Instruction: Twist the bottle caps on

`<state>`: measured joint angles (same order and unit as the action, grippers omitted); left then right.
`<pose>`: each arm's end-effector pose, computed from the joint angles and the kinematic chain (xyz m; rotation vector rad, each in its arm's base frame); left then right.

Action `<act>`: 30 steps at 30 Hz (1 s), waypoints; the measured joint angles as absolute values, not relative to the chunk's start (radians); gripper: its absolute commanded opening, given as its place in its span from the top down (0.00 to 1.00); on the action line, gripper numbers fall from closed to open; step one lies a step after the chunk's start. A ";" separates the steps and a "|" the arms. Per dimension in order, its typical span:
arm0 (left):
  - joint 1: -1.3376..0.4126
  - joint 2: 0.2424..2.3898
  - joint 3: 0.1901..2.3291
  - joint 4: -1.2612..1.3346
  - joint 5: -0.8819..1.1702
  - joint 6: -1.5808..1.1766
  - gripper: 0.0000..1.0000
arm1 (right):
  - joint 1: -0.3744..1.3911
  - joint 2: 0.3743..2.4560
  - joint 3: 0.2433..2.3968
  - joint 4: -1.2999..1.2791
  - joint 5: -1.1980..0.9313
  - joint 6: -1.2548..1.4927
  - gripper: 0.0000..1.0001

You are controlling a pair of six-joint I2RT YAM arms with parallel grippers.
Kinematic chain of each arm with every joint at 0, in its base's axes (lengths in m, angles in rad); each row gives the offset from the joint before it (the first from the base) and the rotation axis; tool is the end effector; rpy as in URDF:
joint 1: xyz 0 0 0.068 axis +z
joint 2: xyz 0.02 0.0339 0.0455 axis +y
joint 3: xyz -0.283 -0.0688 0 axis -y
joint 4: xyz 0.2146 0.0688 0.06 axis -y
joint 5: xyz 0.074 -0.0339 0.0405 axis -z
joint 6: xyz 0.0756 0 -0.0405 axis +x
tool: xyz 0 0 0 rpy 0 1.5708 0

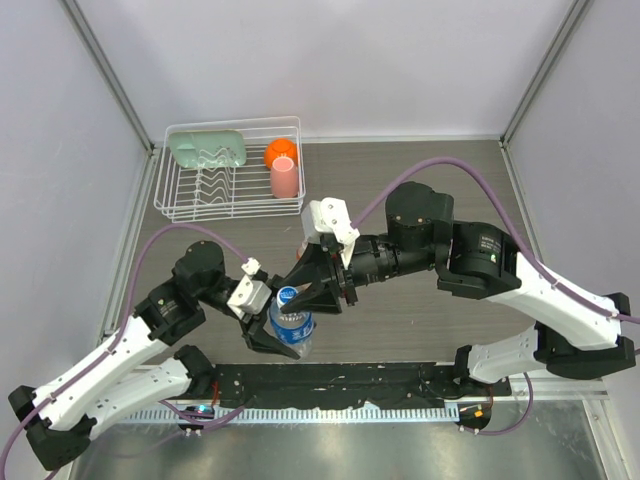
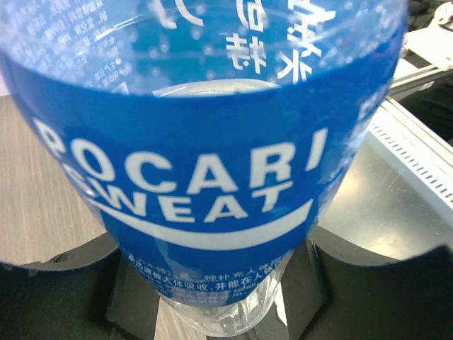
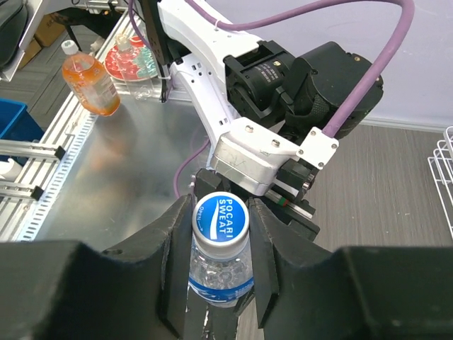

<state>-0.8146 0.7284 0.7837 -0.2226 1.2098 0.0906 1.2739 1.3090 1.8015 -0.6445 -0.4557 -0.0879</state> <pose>0.0302 -0.1351 0.3569 1.5722 1.0512 -1.5446 0.0407 0.2466 0.5197 -1.4459 1.2016 1.2392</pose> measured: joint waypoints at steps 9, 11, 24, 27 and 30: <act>-0.807 0.711 0.784 -0.214 1.067 0.089 1.00 | 1.266 1.274 1.748 -0.601 -0.371 -0.062 0.99; -0.805 0.709 0.784 -0.207 1.002 0.085 1.00 | 1.266 1.262 1.730 -0.587 -0.313 -0.049 0.99; -0.801 0.706 0.777 -0.165 0.417 0.010 1.00 | 1.255 1.304 1.690 -0.476 0.221 0.099 0.99; -0.799 0.706 0.763 -0.167 0.316 0.004 1.00 | 1.256 1.338 1.699 -0.471 0.317 0.146 0.99; -0.798 0.706 0.751 -0.171 0.224 0.000 1.00 | 1.263 1.387 1.728 -0.484 0.421 0.200 0.99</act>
<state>-0.7979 0.7059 0.7513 -0.1711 0.2245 -0.0002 1.2633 1.3872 1.7283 -0.4835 0.4210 0.1997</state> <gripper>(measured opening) 0.600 0.380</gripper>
